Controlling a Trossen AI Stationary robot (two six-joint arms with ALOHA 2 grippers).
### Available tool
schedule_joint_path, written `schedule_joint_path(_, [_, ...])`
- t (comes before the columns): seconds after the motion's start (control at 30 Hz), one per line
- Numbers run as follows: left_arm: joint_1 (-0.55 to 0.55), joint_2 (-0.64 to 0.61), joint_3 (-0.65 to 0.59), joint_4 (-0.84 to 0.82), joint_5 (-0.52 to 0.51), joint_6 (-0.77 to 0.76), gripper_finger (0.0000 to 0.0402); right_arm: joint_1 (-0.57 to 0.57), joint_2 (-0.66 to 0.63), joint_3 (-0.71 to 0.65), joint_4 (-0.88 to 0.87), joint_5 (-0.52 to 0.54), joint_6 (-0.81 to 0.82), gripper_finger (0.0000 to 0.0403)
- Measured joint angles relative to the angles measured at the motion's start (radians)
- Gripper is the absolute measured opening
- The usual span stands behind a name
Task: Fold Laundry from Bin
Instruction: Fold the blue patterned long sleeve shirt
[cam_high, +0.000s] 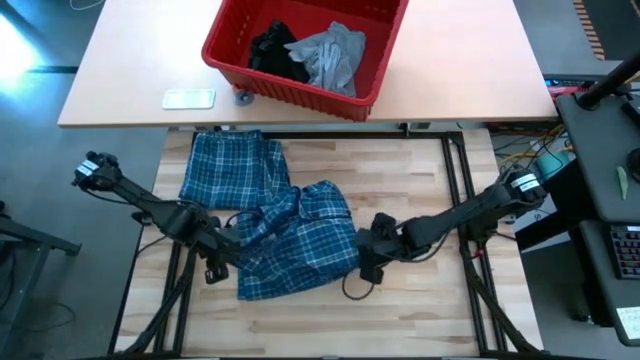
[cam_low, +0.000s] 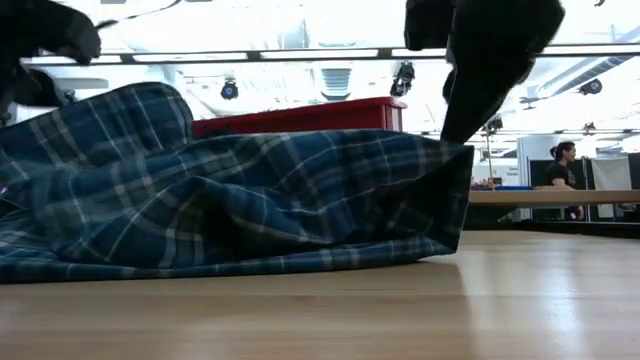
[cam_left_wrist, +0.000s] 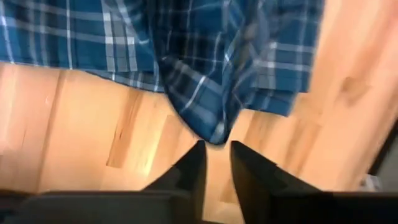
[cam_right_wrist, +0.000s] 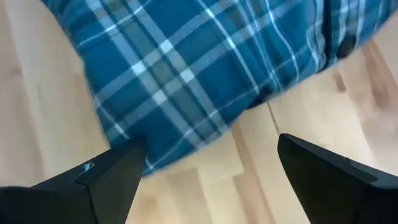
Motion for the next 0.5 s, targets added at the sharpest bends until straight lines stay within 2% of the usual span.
schedule_joint_path(0.13, [-0.002,0.000,0.140,-0.107,-0.015,-0.025,0.0123,-0.004,0.036,-0.038,0.160,-0.010,-0.111,0.0357])
schedule_joint_path(0.27, [-0.025,-0.002,0.247,-0.153,-0.087,-0.098,0.0185,-0.015,0.112,-0.073,0.360,-0.039,-0.190,0.0357])
schedule_joint_path(0.37, [-0.090,0.007,0.260,-0.087,-0.190,-0.173,0.0214,-0.024,0.180,-0.080,0.369,-0.035,-0.170,0.0357])
schedule_joint_path(0.5, [-0.213,0.092,0.252,0.038,-0.340,-0.265,0.0224,-0.024,0.195,-0.082,0.311,-0.038,-0.118,0.0357])
